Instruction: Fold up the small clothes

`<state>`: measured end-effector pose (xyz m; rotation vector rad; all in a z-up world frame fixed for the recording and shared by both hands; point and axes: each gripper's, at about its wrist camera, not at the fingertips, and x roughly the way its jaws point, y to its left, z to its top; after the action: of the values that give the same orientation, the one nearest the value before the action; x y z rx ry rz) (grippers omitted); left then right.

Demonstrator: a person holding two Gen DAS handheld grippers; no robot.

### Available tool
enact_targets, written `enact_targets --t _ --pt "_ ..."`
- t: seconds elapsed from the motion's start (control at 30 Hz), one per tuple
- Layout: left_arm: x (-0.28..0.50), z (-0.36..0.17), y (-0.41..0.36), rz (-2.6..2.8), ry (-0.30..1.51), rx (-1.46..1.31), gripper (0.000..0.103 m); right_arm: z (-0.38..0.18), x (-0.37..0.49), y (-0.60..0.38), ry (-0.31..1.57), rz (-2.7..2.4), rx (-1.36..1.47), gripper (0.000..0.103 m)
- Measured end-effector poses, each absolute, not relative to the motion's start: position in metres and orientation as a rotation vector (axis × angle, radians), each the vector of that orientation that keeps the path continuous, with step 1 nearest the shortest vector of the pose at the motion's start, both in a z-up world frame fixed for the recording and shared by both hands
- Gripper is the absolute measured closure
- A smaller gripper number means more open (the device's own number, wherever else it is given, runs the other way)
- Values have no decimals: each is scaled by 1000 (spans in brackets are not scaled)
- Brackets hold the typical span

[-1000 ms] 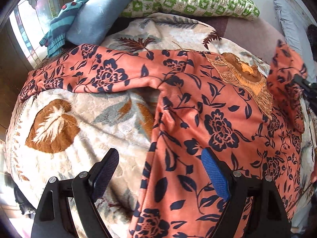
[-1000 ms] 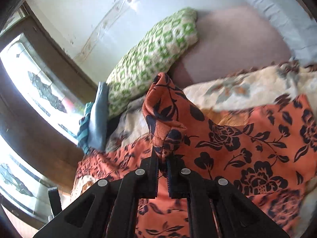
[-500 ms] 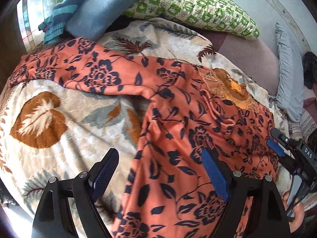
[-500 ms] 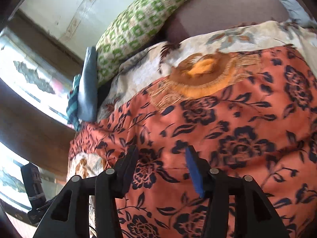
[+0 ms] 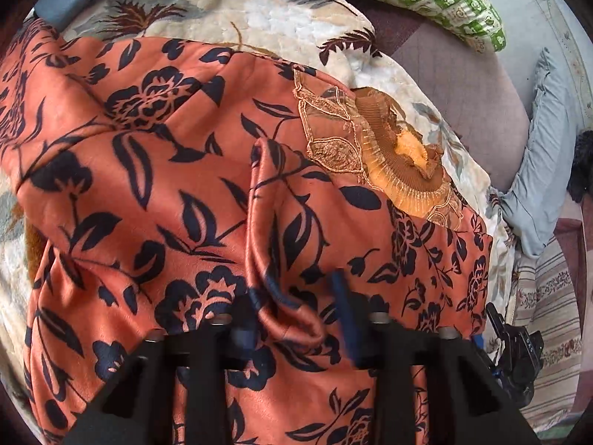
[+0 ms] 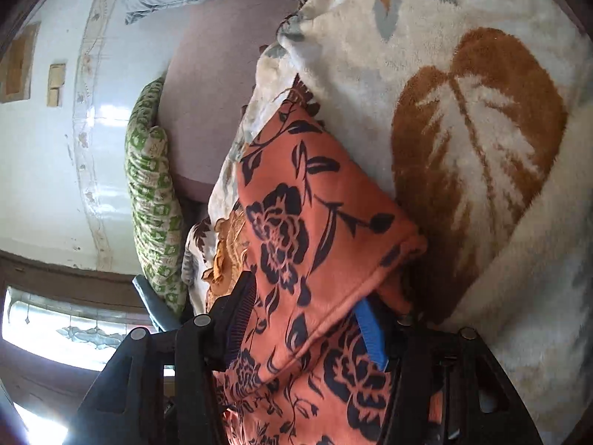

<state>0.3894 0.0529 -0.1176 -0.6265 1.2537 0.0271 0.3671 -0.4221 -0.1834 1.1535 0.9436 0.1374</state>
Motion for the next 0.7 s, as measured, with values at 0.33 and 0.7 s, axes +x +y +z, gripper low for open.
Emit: enact_targets --t 0.33,0.7 --pt "380 -142 52 102 1212 -531 84 -192 353 -415 1040 93 878 100" --pt "341 -72 59 -12 1016 -541 55 -98 322 -396 805 131 699 61"
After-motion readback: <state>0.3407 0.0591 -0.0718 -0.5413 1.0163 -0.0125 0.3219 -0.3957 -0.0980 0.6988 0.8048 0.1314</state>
